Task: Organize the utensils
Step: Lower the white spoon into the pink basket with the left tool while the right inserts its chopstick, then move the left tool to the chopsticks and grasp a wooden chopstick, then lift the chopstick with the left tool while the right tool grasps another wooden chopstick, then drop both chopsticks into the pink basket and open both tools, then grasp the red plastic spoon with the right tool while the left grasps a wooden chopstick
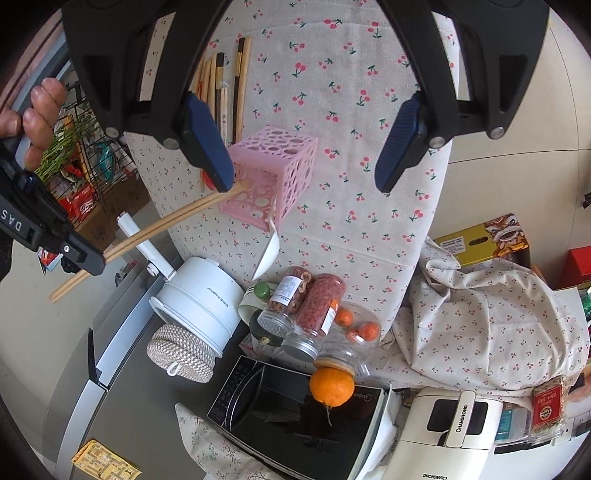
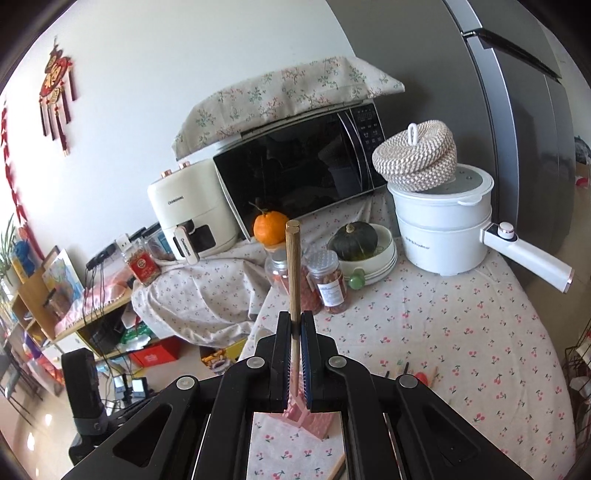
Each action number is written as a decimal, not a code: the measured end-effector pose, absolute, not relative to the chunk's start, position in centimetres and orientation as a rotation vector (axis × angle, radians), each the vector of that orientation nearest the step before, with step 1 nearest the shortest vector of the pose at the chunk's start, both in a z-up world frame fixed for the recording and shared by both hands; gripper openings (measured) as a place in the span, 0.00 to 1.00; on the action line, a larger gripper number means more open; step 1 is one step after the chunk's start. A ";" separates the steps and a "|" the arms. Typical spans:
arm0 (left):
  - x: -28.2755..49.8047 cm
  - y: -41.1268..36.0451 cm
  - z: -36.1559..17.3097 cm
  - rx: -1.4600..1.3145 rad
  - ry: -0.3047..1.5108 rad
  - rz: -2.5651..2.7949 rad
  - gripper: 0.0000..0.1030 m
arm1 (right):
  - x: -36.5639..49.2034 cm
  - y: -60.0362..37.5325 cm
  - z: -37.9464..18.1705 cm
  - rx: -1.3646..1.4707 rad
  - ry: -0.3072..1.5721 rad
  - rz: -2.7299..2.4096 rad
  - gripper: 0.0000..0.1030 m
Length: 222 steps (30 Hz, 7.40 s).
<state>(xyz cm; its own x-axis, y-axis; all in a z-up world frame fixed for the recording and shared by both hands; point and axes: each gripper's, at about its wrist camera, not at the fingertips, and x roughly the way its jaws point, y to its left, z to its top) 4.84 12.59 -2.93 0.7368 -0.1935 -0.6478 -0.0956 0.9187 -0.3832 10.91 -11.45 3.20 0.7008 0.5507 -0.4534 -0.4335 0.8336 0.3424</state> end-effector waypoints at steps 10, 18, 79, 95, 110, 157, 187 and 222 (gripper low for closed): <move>5.1 11.2 -3.6 -0.386 0.794 -0.113 0.77 | 15.0 -9.3 -0.5 0.197 0.683 0.526 0.07; 5.3 9.4 -4.1 -0.372 0.850 -0.167 0.78 | 13.8 -12.2 1.8 0.264 0.577 0.549 0.53; 21.3 -13.3 -13.1 0.031 1.396 -0.132 0.08 | 17.1 -31.9 -13.4 0.100 1.187 0.148 0.68; 8.3 -6.0 -4.5 -0.128 0.915 -0.241 0.08 | 16.6 -27.1 -14.1 0.096 1.228 0.187 0.69; 5.3 -0.1 -2.5 -0.238 0.848 -0.221 0.08 | 17.5 -17.9 -16.7 0.096 1.308 0.224 0.70; 4.4 9.5 3.7 -0.397 0.390 -0.027 0.08 | 9.5 -21.3 2.2 0.381 0.596 0.562 0.06; 6.1 12.8 -2.7 -0.433 0.721 0.082 0.80 | 15.1 -11.3 -3.1 0.399 0.660 0.547 0.09; 5.5 5.6 -8.9 -0.271 1.085 0.058 0.85 | 15.4 -21.1 -13.6 0.165 1.087 0.214 0.82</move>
